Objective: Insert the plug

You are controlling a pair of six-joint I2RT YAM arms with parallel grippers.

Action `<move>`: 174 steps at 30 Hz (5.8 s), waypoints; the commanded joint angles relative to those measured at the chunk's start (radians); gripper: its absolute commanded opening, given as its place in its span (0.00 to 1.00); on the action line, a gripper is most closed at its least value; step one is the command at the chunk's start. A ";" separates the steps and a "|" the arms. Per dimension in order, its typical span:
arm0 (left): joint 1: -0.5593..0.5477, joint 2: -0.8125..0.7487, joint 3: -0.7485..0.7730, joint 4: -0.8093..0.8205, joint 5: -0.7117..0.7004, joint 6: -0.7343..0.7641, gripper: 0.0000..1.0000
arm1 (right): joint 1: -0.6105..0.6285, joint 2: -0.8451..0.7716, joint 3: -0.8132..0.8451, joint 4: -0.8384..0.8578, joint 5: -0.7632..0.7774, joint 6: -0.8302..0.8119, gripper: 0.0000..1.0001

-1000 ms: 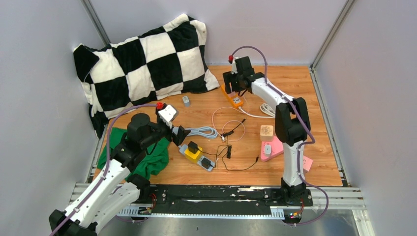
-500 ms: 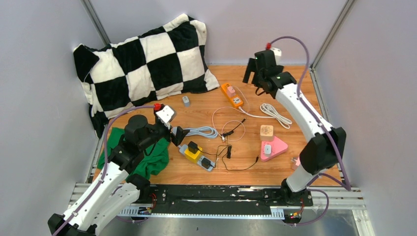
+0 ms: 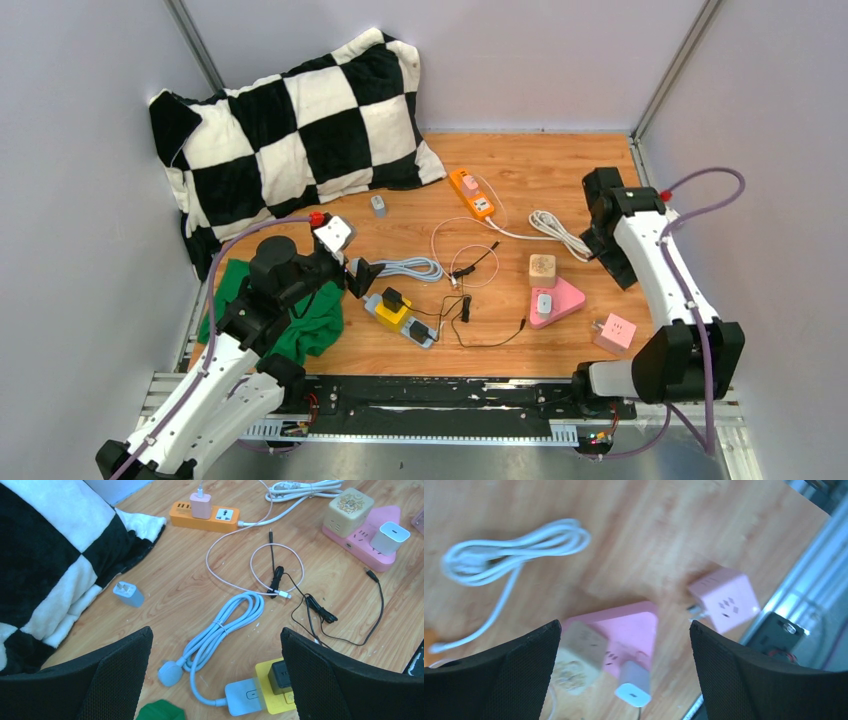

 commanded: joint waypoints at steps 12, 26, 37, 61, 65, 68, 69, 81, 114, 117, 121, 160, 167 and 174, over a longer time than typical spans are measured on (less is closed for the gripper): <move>-0.060 0.012 -0.009 0.004 0.010 0.013 1.00 | -0.224 -0.065 -0.248 -0.035 0.051 0.165 1.00; -0.061 0.039 -0.013 -0.008 -0.004 0.025 1.00 | -0.273 -0.039 -0.361 0.111 0.053 0.065 1.00; -0.061 0.044 -0.016 -0.005 0.003 0.028 1.00 | -0.273 -0.154 -0.579 0.378 -0.003 -0.066 0.98; -0.061 0.026 -0.011 -0.005 -0.035 0.012 1.00 | -0.272 -0.302 -0.595 0.438 -0.008 -0.197 0.38; -0.061 0.017 -0.009 -0.006 -0.048 0.008 1.00 | -0.271 -0.324 -0.545 0.410 0.008 -0.208 0.26; -0.061 0.005 -0.012 -0.003 -0.053 0.010 1.00 | -0.272 -0.334 -0.534 0.406 -0.001 -0.214 0.21; -0.061 0.002 -0.015 -0.003 -0.054 0.009 1.00 | -0.272 -0.336 -0.535 0.406 -0.006 -0.217 0.18; -0.061 -0.009 -0.013 0.001 -0.023 0.009 1.00 | -0.272 -0.334 -0.440 0.219 -0.195 -0.170 1.00; -0.061 -0.020 -0.015 -0.003 -0.020 0.009 1.00 | -0.272 -0.284 -0.582 0.263 -0.218 -0.002 0.83; -0.061 -0.020 -0.017 -0.004 -0.019 0.010 1.00 | -0.272 -0.286 -0.569 0.241 -0.211 0.001 0.82; -0.061 -0.021 -0.017 -0.005 -0.019 0.012 1.00 | -0.271 -0.305 -0.571 0.229 -0.194 0.011 0.82; -0.061 0.037 0.089 0.052 -0.114 -0.328 0.99 | -0.244 -0.491 -0.406 0.400 -0.155 -0.372 0.30; -0.061 0.163 0.182 0.085 0.056 -0.496 0.99 | -0.054 -0.530 -0.406 0.671 -0.442 -0.431 0.30; -0.061 0.190 0.142 0.178 0.093 -0.578 1.00 | 0.339 -0.472 -0.391 0.898 -0.390 -0.369 0.31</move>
